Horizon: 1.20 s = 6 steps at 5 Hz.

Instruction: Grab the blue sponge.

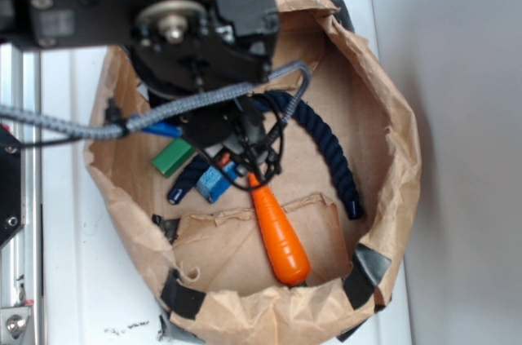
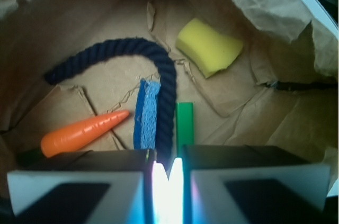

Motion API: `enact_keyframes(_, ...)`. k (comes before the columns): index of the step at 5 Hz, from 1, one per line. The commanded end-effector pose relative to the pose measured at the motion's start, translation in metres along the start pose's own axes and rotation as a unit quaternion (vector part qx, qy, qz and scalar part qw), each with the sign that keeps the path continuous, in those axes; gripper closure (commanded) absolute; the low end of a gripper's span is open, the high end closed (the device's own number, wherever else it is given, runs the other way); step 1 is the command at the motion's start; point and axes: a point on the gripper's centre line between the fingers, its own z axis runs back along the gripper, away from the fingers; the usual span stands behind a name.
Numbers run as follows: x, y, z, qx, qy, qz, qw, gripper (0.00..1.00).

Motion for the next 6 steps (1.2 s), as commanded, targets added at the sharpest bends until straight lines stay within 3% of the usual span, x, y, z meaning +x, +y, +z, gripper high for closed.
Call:
enact_keyframes(1,0.013,-0.007,-0.024,-0.014,-0.034,0.023,0.999,0.00)
enact_keyframes(2,0.009,-0.021,-0.061,-0.018,-0.038,0.003,0.999,0.00)
enact_keyframes(5,0.015,-0.031,-0.117,-0.001,-0.057,-0.010,0.998,0.00)
enact_keyframes(6,0.014,-0.036,-0.115,-0.007,-0.071,0.001,0.997,1.00)
